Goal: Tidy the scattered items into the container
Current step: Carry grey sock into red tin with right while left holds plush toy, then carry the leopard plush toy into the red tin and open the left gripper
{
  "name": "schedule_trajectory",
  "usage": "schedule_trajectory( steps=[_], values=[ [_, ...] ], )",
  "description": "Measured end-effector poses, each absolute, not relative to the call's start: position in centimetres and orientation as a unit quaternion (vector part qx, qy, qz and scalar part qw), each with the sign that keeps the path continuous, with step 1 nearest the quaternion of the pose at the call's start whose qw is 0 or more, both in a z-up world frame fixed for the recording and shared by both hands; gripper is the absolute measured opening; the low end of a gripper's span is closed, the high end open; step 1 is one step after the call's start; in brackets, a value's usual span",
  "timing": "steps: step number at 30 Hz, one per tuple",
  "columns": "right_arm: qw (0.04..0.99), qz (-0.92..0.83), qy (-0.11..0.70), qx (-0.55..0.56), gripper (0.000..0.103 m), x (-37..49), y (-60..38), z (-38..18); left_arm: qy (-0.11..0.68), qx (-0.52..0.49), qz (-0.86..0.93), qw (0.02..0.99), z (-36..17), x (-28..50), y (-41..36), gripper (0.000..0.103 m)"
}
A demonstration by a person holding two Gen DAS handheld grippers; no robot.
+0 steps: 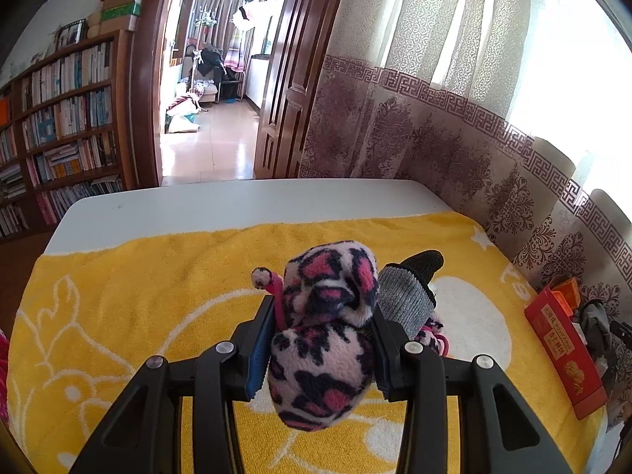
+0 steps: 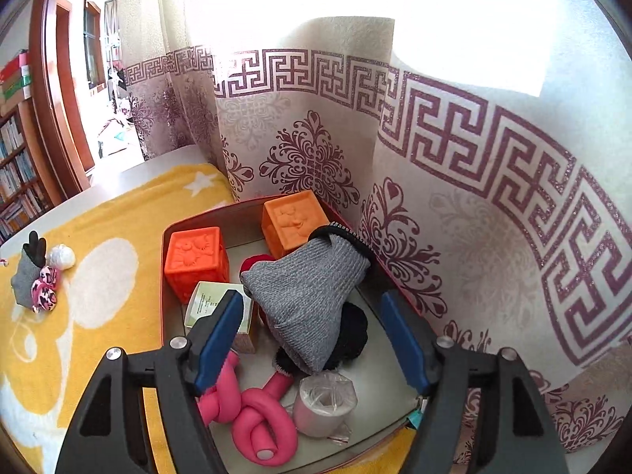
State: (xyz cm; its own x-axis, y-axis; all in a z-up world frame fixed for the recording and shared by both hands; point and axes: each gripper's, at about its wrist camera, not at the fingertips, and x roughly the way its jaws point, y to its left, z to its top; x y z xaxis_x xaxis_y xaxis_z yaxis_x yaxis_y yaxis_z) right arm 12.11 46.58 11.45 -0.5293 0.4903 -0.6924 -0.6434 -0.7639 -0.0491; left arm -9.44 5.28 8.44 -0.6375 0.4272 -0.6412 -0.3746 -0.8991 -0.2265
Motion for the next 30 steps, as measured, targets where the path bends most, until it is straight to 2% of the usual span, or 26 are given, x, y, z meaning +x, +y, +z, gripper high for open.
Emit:
schedule_trajectory(
  steps=[14,30],
  values=[
    [0.3,0.898,0.133,-0.294,0.076,14.3,45.5,13.7,-0.006,-0.366,0.875,0.317,10.1,-4.3,13.4,0.044],
    [0.269,0.926,0.181,-0.195,0.079,16.9,46.8,17.0,0.088,-0.38,0.791,0.471,9.3,5.8,31.7,0.044]
  ],
)
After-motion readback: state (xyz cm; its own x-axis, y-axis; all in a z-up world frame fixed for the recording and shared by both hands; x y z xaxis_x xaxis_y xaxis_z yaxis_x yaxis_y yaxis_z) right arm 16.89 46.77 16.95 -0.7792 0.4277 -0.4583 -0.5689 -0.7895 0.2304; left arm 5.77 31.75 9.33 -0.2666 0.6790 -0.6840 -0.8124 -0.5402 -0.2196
